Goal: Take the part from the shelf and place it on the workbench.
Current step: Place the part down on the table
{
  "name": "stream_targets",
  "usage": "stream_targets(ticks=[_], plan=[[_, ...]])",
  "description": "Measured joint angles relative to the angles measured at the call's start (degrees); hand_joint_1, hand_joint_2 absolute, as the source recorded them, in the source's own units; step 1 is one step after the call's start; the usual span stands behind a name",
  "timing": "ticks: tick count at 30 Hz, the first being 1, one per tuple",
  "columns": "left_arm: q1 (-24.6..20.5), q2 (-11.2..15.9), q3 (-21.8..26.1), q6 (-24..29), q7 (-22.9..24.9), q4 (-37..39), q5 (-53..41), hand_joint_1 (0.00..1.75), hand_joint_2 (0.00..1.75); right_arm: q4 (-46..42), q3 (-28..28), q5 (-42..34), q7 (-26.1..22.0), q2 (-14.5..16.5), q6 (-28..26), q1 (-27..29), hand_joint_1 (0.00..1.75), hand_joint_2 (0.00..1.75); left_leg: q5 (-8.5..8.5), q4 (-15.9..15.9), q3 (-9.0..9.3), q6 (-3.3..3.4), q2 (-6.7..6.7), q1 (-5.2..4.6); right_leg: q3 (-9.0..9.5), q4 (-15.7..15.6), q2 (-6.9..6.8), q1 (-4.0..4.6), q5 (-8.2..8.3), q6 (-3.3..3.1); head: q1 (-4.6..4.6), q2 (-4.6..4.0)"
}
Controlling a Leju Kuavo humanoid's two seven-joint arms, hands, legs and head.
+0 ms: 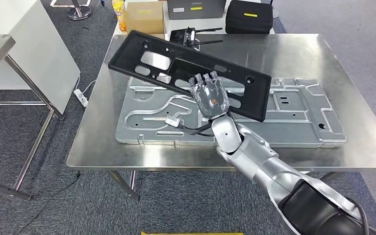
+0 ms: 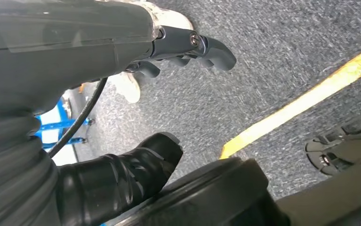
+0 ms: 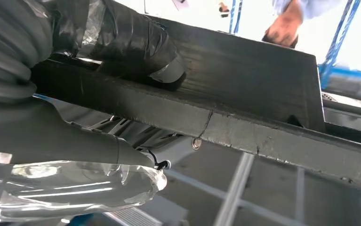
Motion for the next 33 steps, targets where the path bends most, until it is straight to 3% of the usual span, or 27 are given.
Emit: stream_targets(ticks=[3, 4, 6, 7, 8, 9, 11, 13, 18, 20, 22, 23, 24, 25, 27, 29, 31, 33], plan=[[0.0, -0.3, 0.0, 0.0, -0.2, 0.0, -0.1, 0.00, 1.75, 3.1, 2.0, 0.0, -0.4, 0.2, -0.2, 0.0, 1.75, 1.75, 0.57, -1.0, 0.50, 0.65, 0.05, 0.46, -0.51, 1.3, -0.10, -0.04, -1.05, 0.98, 0.02, 0.00], [0.0, -0.4, 0.0, 0.0, -0.3, 0.0, -0.1, 0.00, 1.75, 4.0, 2.6, 0.0, -0.4, 0.3, -0.4, 0.0, 1.75, 1.75, 0.74, -1.4, 0.69, 0.91, 0.11, 0.63, -1.49, 3.4, -0.08, -0.10, -2.36, 1.28, 0.04, 0.00], [-0.1, -0.5, 0.0, 0.0, -0.6, 0.0, 0.0, 0.00, 1.75, 6.0, 4.0, 0.0, -0.7, 0.3, -0.6, 0.3, 1.75, 1.75, 0.75, -1.4, 0.74, 1.16, 0.16, 0.60, -4.91, 10.5, -0.06, -0.46, -5.79, 1.77, 0.07, 0.00], [-0.1, -0.6, 0.0, 0.0, -0.8, 0.0, 0.1, 0.00, 1.75, 7.0, 4.8, 0.0, -1.1, 0.3, -0.6, 0.6, 1.75, 1.75, 0.70, -1.4, 0.75, 1.18, 0.14, 0.62, -6.59, 13.8, -0.07, -0.68, -6.86, 2.00, 0.07, 0.00], [-0.1, -0.6, 0.0, 0.0, -0.9, 0.0, 0.1, 0.00, 1.75, 8.0, 5.5, 0.0, -1.6, 0.4, -0.5, 1.0, 1.75, 1.75, 0.65, -1.4, 0.76, 1.16, 0.10, 0.64, -7.56, 15.4, -0.09, -0.90, -6.94, 2.20, 0.07, 0.00], [0.0, -0.7, 0.0, 0.0, -1.0, 0.0, 0.2, 0.00, 1.75, 8.9, 6.1, 0.0, -2.0, 0.4, -0.5, 1.4, 1.75, 1.75, 0.57, -1.3, 0.77, 1.09, 0.04, 0.68, -7.46, 14.9, -0.12, -1.13, -5.91, 2.35, 0.08, 0.00], [0.0, -0.8, 0.0, -0.1, -1.0, 0.0, 0.2, 0.00, 1.75, 10.5, 7.0, 0.0, -2.4, 0.4, -0.5, 1.9, 1.75, 1.75, 0.22, -0.8, 0.75, 0.72, -0.09, 0.78, -4.46, 8.0, -0.22, -1.52, -2.06, 2.51, 0.08, 0.00], [0.0, -0.9, 0.0, -0.1, -1.1, 0.0, 0.2, 0.00, 1.75, 11.4, 7.5, 0.0, -2.4, 0.5, -0.6, 2.1, 1.75, 1.75, -0.24, -0.2, 0.57, 0.09, -0.14, 0.64, -1.47, 1.8, -0.24, -1.41, 0.17, 2.28, 0.07, 0.00], [0.0, -0.9, 0.0, 0.0, -1.1, 0.0, 0.2, 0.00, 1.75, 13.0, 8.0, 0.0, -2.6, 0.9, -0.6, 2.3, 1.75, 1.75, -1.28, 0.8, 0.23, -1.33, -0.03, 0.73, -0.68, 0.2, 0.03, -1.21, 0.44, 0.53, 0.04, 0.00], [0.0, -0.9, 0.0, 0.0, -1.1, 0.0, 0.2, 0.00, 1.75, 13.3, 8.0, 0.0, -2.6, 1.2, -0.6, 2.2, 1.75, 1.75, -4.27, 5.9, -1.97, -1.79, 0.00, 0.85, -0.51, -0.1, -0.03, -1.31, 0.52, -0.14, 0.03, 0.00], [0.0, -0.9, 0.0, 0.0, -1.1, 0.0, 0.2, 0.00, 1.75, 13.6, 8.1, 0.0, -2.8, 1.4, -0.5, 2.3, 1.75, 1.75, -7.57, 13.4, -5.48, -2.05, 0.00, 0.86, -0.51, 0.0, -0.04, -1.15, 0.47, -0.40, 0.03, 0.00], [0.0, -0.9, 0.0, 0.0, -1.1, 0.0, 0.2, 0.00, 1.75, 13.8, 8.1, 0.0, -3.1, 1.4, -0.4, 2.4, 1.75, 1.75, -8.12, 15.7, -6.63, -2.09, 0.00, 0.86, -0.49, 0.0, -0.04, -1.06, 0.44, -0.45, 0.03, 0.00], [0.0, -0.9, 0.0, -0.1, -1.2, 0.0, 0.3, 0.00, 1.75, 14.0, 8.1, 0.0, -3.5, 1.5, -0.2, 2.5, 1.75, 1.75, -7.51, 15.9, -6.78, -2.04, -0.01, 0.86, -0.46, 0.0, -0.01, -1.00, 0.42, -0.46, 0.03, 0.00], [0.0, -0.9, 0.0, -0.1, -1.3, 0.0, 0.4, 0.00, 1.75, 14.2, 8.2, 0.0, -4.0, 1.5, -0.1, 2.6, 1.75, 1.75, -5.85, 13.7, -5.76, -1.89, -0.01, 0.85, -0.40, 0.1, 0.05, -0.96, 0.38, -0.43, 0.03, 0.00], [0.0, -0.8, 0.0, -0.1, -1.7, 0.0, 0.9, 0.00, 1.75, 14.6, 8.2, 0.0, -4.8, 1.6, 0.0, 2.7, 1.75, 1.75, -2.04, 5.7, -1.90, -1.37, -0.03, 0.74, -0.27, 0.1, 0.19, -0.88, 0.27, -0.24, 0.03, 0.00], [0.0, -0.8, 0.2, -0.1, -1.9, 0.0, 1.5, 0.00, 1.75, 15.1, 8.2, -0.2, -5.7, 1.6, 0.0, 2.9, 0.87, 0.87, -0.66, 0.7, 0.55, -0.92, -0.08, 0.48, -0.30, 0.2, 0.31, -0.77, 0.23, 0.22, 0.04, 0.00], [0.0, -0.8, 0.2, 0.2, -1.7, 0.0, 1.6, 0.00, 1.75, 15.5, 8.0, -0.6, -7.0, 1.6, 0.2, 3.2, 0.00, 0.00, -0.72, -0.1, 0.88, -0.50, -0.11, 0.27, -0.28, 0.0, 0.38, -0.78, 0.37, 0.91, 0.04, 0.00], [0.1, -0.8, 0.2, 0.7, -1.1, 0.0, 1.5, 0.00, 0.87, 15.8, 7.3, -1.0, -8.5, 1.6, 0.6, 3.5, 0.00, 0.00, -0.31, -0.8, 1.17, 0.17, 0.01, 0.49, -0.45, 0.4, 0.34, -0.89, -0.11, 1.53, 0.08, 0.00]])
